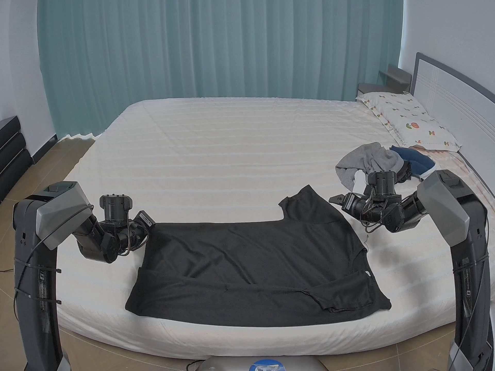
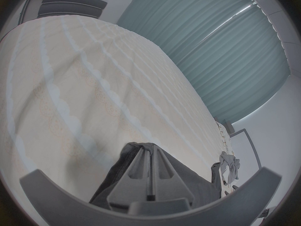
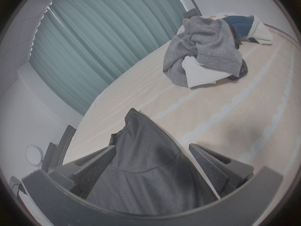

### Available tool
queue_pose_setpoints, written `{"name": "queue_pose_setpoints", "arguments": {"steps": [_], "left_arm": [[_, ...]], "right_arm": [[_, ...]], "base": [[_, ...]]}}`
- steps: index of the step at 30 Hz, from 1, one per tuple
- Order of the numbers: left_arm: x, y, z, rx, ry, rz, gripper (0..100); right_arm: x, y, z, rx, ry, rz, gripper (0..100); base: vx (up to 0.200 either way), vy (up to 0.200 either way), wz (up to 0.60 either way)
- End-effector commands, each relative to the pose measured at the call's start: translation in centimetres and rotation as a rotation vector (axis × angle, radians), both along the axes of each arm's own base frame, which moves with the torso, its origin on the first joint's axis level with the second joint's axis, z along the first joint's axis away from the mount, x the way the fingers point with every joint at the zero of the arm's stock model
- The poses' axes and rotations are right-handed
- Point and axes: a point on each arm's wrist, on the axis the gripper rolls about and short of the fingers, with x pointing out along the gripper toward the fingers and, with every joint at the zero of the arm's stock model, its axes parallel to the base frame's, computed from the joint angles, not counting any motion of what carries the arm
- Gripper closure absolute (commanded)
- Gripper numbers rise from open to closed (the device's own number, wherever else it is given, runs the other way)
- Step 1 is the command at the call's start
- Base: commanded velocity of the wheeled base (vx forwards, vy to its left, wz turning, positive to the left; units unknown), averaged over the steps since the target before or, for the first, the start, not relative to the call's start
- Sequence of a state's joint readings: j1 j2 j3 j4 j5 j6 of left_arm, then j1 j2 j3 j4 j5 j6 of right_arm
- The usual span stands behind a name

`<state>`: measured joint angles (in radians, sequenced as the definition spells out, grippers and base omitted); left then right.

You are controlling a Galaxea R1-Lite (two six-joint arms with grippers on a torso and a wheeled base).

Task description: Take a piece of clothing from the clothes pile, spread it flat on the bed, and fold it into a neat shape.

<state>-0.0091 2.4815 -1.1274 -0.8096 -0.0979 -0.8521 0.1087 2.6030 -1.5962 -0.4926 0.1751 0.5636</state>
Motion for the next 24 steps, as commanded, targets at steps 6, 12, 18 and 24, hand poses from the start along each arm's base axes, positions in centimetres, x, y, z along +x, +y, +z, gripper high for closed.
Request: {"name": "queue_pose_setpoints", "arguments": {"steps": [6,12,18,24], "left_arm": [[-0.1,0.0,0.2,-0.006,-0.001,-0.009,100],[-0.1,0.0,0.2,-0.007,-0.001,-0.01,100],[-0.1,0.0,0.1,-0.007,0.0,-0.01,100],[-0.1,0.0,0.2,-0.009,0.003,-0.013,100]], "right_arm": [[2.0,0.7,-2.6,-0.005,-0.011,-0.007,0],[2.3,1.0,-3.3,-0.006,-0.013,-0.005,0],[2.5,0.9,-3.6,-0.014,-0.026,-0.026,100],[2.5,0.5,-3.3,-0.015,-0.029,-0.038,100]], "base": [[0.0,0.0,0.0],[0.0,0.0,0.0],[0.0,0.0,0.0],[0.0,0.0,0.0]]}}
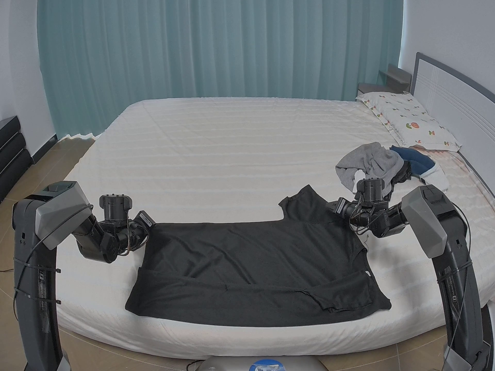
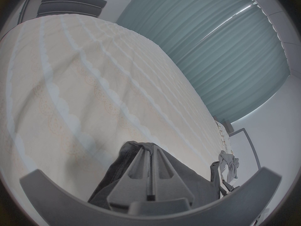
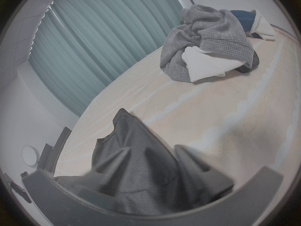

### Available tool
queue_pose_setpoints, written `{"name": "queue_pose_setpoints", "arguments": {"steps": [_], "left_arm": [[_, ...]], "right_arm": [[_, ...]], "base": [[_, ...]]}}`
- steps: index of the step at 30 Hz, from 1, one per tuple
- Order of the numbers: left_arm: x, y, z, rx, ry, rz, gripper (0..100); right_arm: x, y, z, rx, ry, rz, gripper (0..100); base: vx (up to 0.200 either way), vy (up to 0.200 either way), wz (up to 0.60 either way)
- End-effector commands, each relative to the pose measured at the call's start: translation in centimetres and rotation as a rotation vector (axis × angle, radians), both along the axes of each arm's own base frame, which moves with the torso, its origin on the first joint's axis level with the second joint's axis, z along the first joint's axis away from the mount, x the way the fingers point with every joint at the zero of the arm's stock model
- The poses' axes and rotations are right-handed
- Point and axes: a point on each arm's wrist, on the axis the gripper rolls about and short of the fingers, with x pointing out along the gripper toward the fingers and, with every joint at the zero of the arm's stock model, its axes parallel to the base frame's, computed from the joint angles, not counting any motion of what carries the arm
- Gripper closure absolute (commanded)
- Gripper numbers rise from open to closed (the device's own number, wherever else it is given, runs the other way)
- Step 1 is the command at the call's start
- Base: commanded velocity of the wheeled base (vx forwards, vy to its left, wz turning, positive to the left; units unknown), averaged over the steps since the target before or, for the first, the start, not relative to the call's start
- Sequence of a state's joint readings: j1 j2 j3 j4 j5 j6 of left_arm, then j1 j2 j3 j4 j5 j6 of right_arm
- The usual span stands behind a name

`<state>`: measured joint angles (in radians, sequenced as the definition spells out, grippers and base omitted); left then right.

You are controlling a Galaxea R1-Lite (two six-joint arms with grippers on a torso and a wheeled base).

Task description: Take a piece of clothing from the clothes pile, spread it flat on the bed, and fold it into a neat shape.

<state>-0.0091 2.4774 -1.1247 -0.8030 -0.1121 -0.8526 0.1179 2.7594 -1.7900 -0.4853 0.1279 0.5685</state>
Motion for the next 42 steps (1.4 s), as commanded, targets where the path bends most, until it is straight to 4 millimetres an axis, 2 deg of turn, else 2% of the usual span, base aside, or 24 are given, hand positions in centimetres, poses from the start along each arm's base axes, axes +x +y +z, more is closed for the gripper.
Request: {"name": "queue_pose_setpoints", "arguments": {"steps": [1,7,18,20,25,26,32,37,38,42], "left_arm": [[0.0,0.0,0.1,-0.001,-0.002,-0.001,100],[0.1,0.1,0.3,-0.002,-0.005,0.003,100],[0.1,0.3,0.8,-0.002,-0.019,0.007,100],[0.1,0.3,1.1,-0.002,-0.026,0.007,100],[0.0,0.8,2.3,0.0,-0.051,0.019,100],[-0.3,0.9,2.9,0.0,-0.056,0.018,100],[-0.7,0.8,3.0,0.006,-0.055,0.015,100],[-0.7,0.9,3.2,0.006,-0.058,0.016,100],[-0.7,0.9,3.5,0.01,-0.063,0.013,100],[-1.0,0.7,3.1,0.026,-0.052,-0.002,100]], "right_arm": [[0.0,-0.2,0.3,0.003,-0.002,-0.007,100],[-0.5,-1.0,1.9,0.063,0.003,-0.048,100],[-0.8,-1.9,2.6,0.082,-0.011,-0.056,100],[-0.9,-2.5,3.6,0.087,-0.046,-0.067,100],[-2.1,-3.4,4.1,0.1,-0.065,-0.074,100],[-3.1,-3.7,4.6,0.12,-0.082,-0.047,100],[-4.7,-4.7,6.2,0.142,-0.135,-0.025,100],[-5.2,-5.2,7.1,0.161,-0.157,-0.038,100],[-5.6,-5.5,8.2,0.198,-0.187,-0.047,100],[-6.0,-5.6,8.9,0.218,-0.208,-0.032,100]], "base": [[0.0,0.0,0.0],[0.0,0.0,0.0],[0.0,0.0,0.0],[0.0,0.0,0.0],[0.0,0.0,0.0],[0.0,0.0,0.0],[0.0,0.0,0.0],[0.0,0.0,0.0],[0.0,0.0,0.0],[0.0,0.0,0.0]]}}
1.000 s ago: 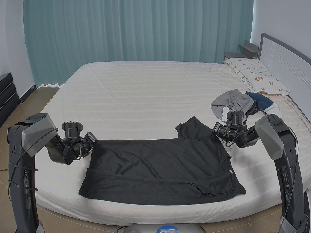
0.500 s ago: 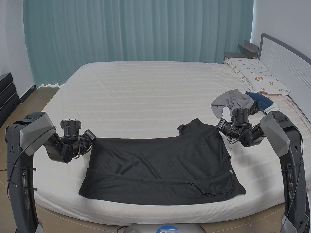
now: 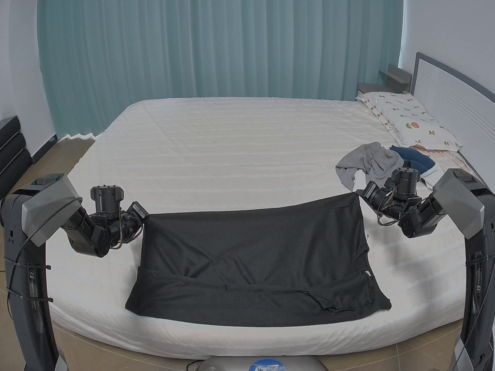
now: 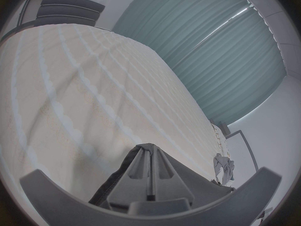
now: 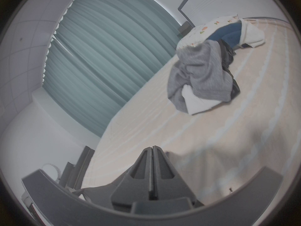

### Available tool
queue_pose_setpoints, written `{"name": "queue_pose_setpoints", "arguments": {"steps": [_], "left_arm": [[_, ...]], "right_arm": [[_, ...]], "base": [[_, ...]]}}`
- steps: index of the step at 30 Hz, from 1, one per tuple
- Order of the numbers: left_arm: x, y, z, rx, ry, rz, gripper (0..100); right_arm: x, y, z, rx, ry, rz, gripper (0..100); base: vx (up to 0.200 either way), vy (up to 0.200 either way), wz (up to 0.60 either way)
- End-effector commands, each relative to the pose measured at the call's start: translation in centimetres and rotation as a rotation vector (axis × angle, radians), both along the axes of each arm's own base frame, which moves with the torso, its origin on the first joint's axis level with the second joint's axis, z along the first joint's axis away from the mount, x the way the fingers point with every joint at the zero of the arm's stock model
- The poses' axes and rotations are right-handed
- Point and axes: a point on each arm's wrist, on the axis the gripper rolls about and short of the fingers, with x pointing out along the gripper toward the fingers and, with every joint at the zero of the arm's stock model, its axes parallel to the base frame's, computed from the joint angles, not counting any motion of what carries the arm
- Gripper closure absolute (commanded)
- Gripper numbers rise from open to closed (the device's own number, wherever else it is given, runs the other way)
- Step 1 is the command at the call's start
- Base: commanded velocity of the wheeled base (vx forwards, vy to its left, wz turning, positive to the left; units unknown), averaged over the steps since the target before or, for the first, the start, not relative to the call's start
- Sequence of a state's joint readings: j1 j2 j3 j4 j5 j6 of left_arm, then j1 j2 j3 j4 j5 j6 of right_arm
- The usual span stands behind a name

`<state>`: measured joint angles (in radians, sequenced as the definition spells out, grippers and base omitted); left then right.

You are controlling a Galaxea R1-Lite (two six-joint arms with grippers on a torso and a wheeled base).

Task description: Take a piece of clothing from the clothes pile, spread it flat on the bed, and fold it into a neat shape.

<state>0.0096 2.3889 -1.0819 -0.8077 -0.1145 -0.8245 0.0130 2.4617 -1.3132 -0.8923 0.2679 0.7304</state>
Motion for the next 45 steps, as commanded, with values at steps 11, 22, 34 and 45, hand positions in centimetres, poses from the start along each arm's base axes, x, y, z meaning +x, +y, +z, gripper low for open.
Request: {"name": "queue_pose_setpoints", "arguments": {"steps": [11,22,34,45], "left_arm": [[-0.4,0.3,1.3,0.02,-0.036,-0.018,100],[-0.7,0.6,1.6,0.021,-0.031,-0.016,100],[-2.5,0.7,1.1,0.14,0.006,-0.077,100],[-4.1,1.3,0.5,0.205,0.057,-0.11,100]], "right_arm": [[-1.4,-0.5,1.0,-0.001,0.008,-0.004,100],[-2.2,-1.1,1.7,0.004,0.012,0.008,100],[-6.4,-2.0,0.8,0.028,0.093,0.088,100],[-11.2,-2.9,-1.9,-0.006,0.179,0.127,100]], "base": [[0.0,0.0,0.0],[0.0,0.0,0.0],[0.0,0.0,0.0],[0.0,0.0,0.0]]}}
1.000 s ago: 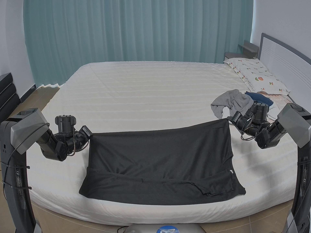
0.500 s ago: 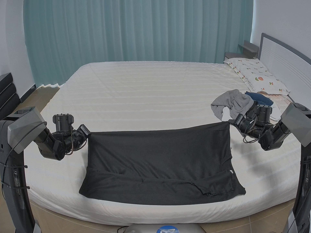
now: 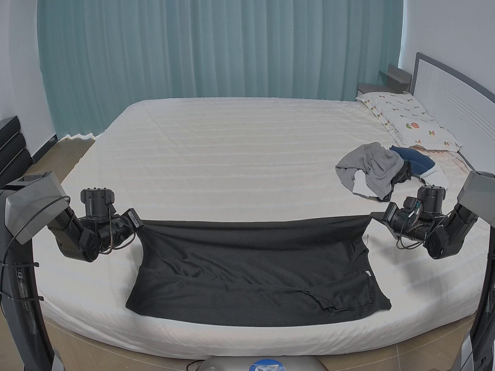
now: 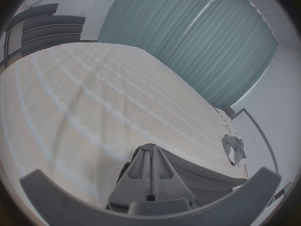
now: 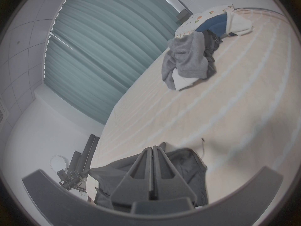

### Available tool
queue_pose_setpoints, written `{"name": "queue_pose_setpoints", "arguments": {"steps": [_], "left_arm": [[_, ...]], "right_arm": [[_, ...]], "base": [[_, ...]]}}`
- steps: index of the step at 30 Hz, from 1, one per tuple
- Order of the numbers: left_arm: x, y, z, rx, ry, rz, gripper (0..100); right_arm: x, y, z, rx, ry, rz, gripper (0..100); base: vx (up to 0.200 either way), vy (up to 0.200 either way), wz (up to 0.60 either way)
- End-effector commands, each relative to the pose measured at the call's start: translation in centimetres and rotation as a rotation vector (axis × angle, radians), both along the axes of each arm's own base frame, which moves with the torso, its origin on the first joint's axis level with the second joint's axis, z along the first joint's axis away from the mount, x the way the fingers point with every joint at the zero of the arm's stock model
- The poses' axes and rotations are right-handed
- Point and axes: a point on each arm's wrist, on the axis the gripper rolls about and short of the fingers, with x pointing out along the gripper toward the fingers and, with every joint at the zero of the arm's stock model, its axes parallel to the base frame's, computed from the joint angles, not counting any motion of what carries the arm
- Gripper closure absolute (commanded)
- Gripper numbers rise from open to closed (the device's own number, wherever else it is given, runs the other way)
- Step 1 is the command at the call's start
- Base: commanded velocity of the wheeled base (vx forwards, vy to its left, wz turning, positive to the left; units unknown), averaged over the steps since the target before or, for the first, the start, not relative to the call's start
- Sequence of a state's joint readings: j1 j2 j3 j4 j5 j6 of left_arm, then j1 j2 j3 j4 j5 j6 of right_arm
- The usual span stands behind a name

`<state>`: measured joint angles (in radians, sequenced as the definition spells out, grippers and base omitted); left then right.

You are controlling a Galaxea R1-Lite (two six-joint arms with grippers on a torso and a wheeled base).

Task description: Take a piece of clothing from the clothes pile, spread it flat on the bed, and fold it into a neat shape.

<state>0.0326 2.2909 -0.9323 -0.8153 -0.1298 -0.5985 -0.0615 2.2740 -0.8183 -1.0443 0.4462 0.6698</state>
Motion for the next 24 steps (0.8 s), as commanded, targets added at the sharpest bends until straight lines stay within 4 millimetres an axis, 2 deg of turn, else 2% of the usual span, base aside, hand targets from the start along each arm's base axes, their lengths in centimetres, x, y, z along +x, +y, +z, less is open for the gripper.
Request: {"name": "queue_pose_setpoints", "arguments": {"steps": [1,6,9,15,24], "left_arm": [[-1.2,0.5,-0.8,0.027,0.047,-0.007,100],[-2.9,0.3,-2.7,0.065,0.123,-0.035,100],[-3.3,0.2,-3.1,0.069,0.144,-0.044,100],[-5.4,0.0,-4.9,0.133,0.232,-0.104,100],[-6.1,-0.1,-5.7,0.152,0.27,-0.127,100]], "right_arm": [[-2.4,-0.3,-1.1,-0.02,0.054,0.02,100],[-3.6,0.1,-2.8,-0.054,0.115,0.048,100],[-4.0,0.2,-3.2,-0.062,0.135,0.056,100],[-5.2,0.2,-5.8,-0.135,0.201,0.102,100],[-5.7,0.2,-6.4,-0.154,0.223,0.108,100]], "base": [[0.0,0.0,0.0],[0.0,0.0,0.0],[0.0,0.0,0.0],[0.0,0.0,0.0],[0.0,0.0,0.0]]}}
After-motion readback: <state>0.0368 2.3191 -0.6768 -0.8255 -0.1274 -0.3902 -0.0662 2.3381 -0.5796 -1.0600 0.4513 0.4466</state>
